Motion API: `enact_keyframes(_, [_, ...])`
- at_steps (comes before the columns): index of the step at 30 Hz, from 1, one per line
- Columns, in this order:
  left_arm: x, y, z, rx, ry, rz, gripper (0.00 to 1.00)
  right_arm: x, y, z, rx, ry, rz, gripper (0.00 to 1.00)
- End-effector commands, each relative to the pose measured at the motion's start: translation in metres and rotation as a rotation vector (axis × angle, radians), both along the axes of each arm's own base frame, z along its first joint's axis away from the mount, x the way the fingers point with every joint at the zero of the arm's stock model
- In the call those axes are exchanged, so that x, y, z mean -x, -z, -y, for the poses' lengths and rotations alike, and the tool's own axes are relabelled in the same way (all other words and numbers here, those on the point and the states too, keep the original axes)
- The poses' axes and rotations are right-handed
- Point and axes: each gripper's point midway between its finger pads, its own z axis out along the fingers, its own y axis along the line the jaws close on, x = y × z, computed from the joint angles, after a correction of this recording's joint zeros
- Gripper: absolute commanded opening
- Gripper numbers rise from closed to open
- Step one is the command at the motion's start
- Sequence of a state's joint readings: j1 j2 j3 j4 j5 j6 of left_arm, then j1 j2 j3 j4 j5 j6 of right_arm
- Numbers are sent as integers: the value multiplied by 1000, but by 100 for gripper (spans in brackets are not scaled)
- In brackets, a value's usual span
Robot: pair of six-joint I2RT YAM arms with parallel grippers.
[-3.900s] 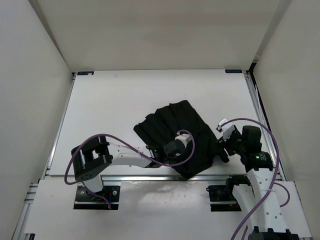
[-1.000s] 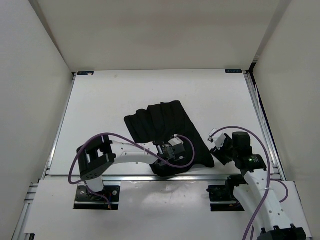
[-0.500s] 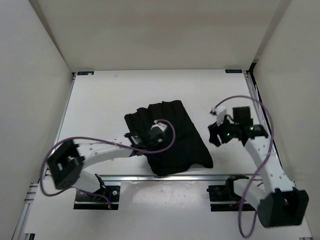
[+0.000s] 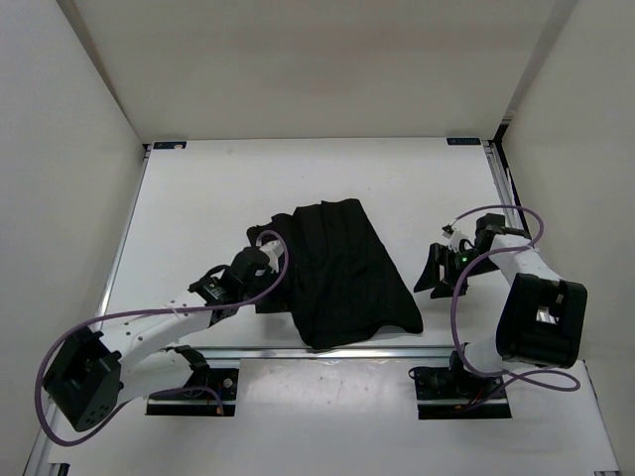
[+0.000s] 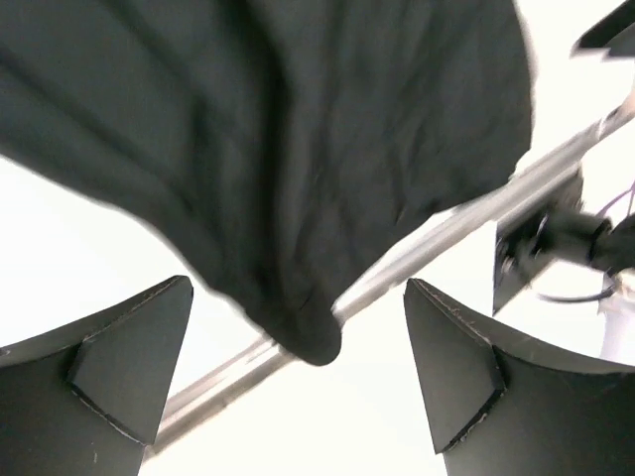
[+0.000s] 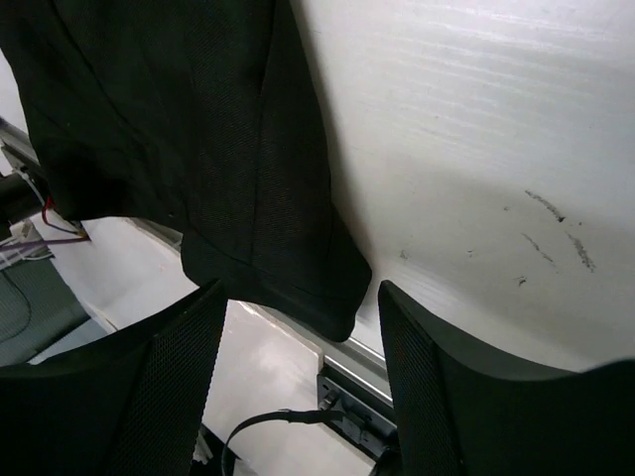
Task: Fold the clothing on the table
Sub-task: Flatten the skirt out
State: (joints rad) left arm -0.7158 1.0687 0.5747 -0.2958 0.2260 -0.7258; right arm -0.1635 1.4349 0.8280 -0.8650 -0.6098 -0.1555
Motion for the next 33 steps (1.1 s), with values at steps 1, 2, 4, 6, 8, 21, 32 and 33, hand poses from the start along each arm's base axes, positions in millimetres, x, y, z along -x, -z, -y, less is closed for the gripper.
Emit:
enact_keyframes(1, [26,12,12,76,38,-101,99,-2,-4,-5,-8,31,-3,67])
enact_keyframes(2, [30,15,14,82,41,-116,99,0,-3,-7,-24,19,-8,68])
enact_keyframes(4, [38,24,14,86,51,-120,99,1,-3,-13,-34,-6,-6,68])
enact_keyframes(6, [40,30,12,100,29,-137,99,4,3,-17,-35,-30,-25,68])
enact_keyframes(8, [41,35,10,101,19,-147,98,7,9,-22,-23,-65,-51,66])
enact_keyframes(21, [40,45,23,136,15,-162,99,28,40,-37,-52,-141,-207,51])
enact_keyframes(32, [21,46,20,123,-2,-127,46,25,39,-38,-53,-174,-154,0])
enact_keyframes(33, [20,43,18,127,-1,-119,27,23,39,-37,-52,-173,-138,0])
